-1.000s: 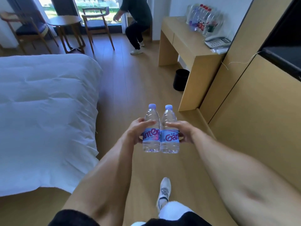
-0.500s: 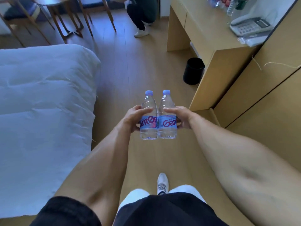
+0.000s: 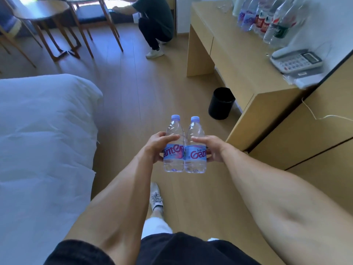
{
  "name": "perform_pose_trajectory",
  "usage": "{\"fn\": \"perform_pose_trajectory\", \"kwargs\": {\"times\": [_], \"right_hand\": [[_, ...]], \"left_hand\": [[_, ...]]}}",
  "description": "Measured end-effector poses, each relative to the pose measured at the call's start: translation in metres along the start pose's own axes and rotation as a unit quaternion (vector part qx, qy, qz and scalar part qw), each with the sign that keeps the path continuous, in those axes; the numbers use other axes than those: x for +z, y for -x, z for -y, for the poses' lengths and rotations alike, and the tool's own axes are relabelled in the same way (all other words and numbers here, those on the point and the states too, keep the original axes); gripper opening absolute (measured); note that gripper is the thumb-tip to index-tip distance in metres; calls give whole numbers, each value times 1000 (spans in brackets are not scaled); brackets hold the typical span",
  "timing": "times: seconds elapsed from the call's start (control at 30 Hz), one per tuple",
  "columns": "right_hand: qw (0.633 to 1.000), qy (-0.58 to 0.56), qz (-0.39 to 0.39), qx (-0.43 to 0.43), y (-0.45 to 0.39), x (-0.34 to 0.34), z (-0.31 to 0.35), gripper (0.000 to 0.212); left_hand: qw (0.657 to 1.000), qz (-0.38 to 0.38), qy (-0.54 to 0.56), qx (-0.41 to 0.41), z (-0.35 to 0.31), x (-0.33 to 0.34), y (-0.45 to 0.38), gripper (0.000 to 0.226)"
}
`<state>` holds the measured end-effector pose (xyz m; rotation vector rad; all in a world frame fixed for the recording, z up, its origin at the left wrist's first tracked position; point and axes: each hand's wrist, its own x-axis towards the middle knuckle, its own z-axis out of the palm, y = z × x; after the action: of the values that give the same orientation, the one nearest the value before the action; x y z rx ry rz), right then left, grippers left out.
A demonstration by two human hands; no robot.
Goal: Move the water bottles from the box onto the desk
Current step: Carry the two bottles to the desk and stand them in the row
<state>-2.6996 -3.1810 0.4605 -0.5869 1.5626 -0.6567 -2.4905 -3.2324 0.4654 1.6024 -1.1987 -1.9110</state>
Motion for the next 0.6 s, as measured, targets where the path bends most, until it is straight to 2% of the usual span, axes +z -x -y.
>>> {"fn": "perform_pose_trajectory", "kwargs": {"times": [0.4,0.5,0.6], "right_hand": [[996,-56,-64,2,-156,7,180,38],[995,-71,-73,0,-187,3,217,33],[993,-81,-87,-5,-216,-9,250,38]], "left_hand": [[997,68,-46,-5,-168,-84,-202,43],[995,79,-60,-6,-207,-93,-243,48],[994,90,-68,-6,-242,-94,-283,45]]}}
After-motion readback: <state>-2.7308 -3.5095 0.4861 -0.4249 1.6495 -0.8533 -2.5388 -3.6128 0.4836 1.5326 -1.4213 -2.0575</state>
